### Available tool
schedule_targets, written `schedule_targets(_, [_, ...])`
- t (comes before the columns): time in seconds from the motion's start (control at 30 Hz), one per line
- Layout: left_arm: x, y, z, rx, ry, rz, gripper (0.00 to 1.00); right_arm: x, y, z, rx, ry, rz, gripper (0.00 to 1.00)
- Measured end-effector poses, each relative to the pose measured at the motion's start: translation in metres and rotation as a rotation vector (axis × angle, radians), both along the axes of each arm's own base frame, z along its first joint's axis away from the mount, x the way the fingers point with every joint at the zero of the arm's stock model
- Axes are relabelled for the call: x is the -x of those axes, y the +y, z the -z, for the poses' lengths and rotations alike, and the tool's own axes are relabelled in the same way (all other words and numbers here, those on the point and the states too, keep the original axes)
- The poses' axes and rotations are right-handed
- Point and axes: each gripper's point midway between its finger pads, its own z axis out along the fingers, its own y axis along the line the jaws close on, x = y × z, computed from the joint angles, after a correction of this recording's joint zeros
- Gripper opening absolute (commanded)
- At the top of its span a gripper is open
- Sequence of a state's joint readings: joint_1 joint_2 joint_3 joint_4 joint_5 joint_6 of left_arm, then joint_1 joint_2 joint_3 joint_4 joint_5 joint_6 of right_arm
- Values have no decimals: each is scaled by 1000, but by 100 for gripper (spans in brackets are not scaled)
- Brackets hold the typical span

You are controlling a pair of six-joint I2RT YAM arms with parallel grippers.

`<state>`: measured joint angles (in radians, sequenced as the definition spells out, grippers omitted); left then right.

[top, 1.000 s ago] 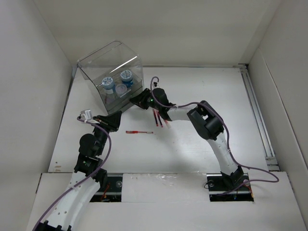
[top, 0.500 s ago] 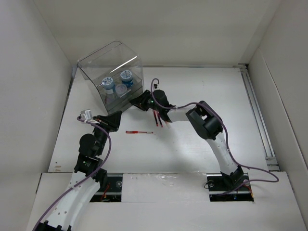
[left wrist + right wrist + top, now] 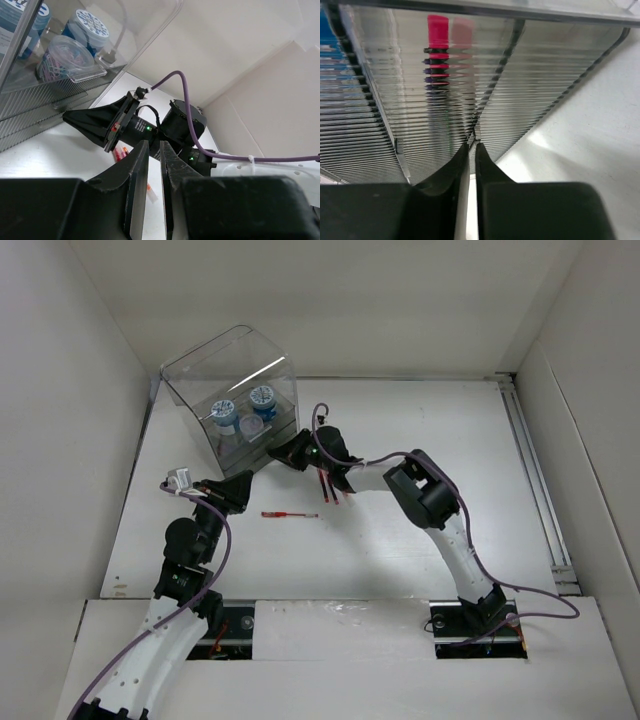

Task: Sort the stationery into containers
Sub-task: Open the drawer in the storage box, then move the stationery to the center of the board.

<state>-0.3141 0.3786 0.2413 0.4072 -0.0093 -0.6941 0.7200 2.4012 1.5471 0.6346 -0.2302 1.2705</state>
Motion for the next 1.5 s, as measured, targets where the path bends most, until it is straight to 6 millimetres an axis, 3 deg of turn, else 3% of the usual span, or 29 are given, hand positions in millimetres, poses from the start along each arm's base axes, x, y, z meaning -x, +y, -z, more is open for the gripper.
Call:
schedule_targets(0.1, [0,0,0,0,0,0,12,0,0,0,-11,13,0,0])
schedule_targets(0.3, [0,0,0,0,0,0,12,8,-6,6,-37,21,4,0])
schedule_targets(0.73, [0,0,2,-1,2,2,12,73,-53,11,-18,84,-22,0])
schedule_targets(1.07, [0,-1,0,1,-6,5,12,102,-72,16,15,97,-33,1])
schedule_targets(1.23, [0,-2,0,1,-6,8,12,106,-76,20,37,84,-36,60])
schedule_targets(1.37, [-1,-2,-1,2,-9,8,12,111,-83,25,97,75,-44,67])
schedule_targets(1.5, [-2,-2,2,-1,0,8,12,116,-88,10,154,29,-54,67])
